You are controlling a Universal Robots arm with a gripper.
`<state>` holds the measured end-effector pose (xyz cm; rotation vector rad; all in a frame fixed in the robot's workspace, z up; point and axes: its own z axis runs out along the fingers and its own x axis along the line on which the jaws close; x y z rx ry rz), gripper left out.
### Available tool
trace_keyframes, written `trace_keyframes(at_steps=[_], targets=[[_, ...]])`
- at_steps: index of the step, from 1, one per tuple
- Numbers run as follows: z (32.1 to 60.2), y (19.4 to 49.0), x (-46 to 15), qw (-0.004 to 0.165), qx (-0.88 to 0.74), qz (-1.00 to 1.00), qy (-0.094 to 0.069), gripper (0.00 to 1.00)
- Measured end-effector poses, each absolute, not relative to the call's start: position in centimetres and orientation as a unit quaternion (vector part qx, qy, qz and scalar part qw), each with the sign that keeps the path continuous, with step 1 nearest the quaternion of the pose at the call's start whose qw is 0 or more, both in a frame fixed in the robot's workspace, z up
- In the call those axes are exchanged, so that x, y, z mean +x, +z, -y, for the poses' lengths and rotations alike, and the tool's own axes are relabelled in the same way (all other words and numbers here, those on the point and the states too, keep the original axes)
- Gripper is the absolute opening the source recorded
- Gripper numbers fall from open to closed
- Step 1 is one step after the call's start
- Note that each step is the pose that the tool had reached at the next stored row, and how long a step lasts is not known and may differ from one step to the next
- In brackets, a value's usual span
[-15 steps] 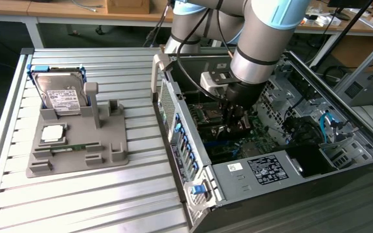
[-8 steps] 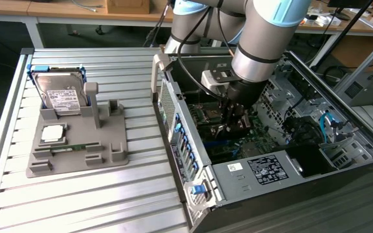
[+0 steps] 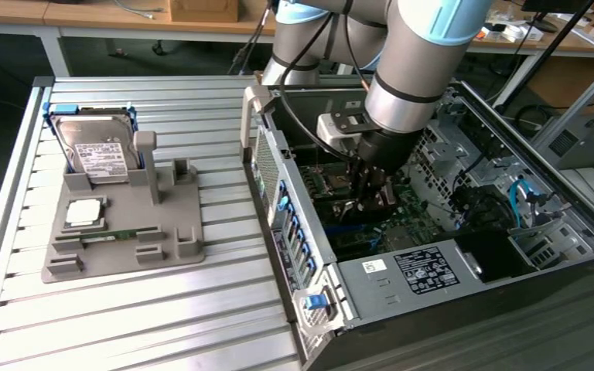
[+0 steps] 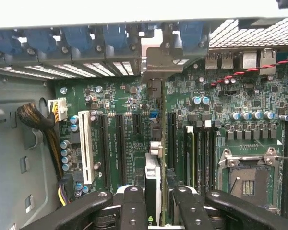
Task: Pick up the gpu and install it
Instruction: 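Insert the gpu into the slot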
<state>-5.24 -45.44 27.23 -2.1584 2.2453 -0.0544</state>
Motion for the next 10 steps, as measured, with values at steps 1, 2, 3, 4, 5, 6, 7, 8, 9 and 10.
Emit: trace_keyframes(at_steps=[1,2,3,4,5,6,7,8,9,10], targets=[[45.44,27.21,-5.37,0.013,-0.693,-0.721,-0.017,0.27],[45.44,27.19,-5.46,0.013,-0.692,-0.721,-0.017,0.27],[45.44,27.17,-5.53,0.013,-0.692,-0.722,-0.017,0.27],[45.44,27.16,-5.58,0.013,-0.692,-0.722,-0.017,0.27],[45.44,27.14,-5.61,0.013,-0.691,-0.722,-0.017,0.27],[45.44,27.12,-5.64,0.013,-0.691,-0.722,-0.017,0.27],[45.44,27.11,-5.68,0.013,-0.691,-0.723,-0.017,0.27],[45.44,27.1,-5.72,0.014,-0.691,-0.723,-0.017,0.27],[45.44,27.09,-5.75,0.014,-0.691,-0.723,-0.017,0.27],[45.44,27.08,-5.79,0.014,-0.691,-0.723,-0.017,0.27]])
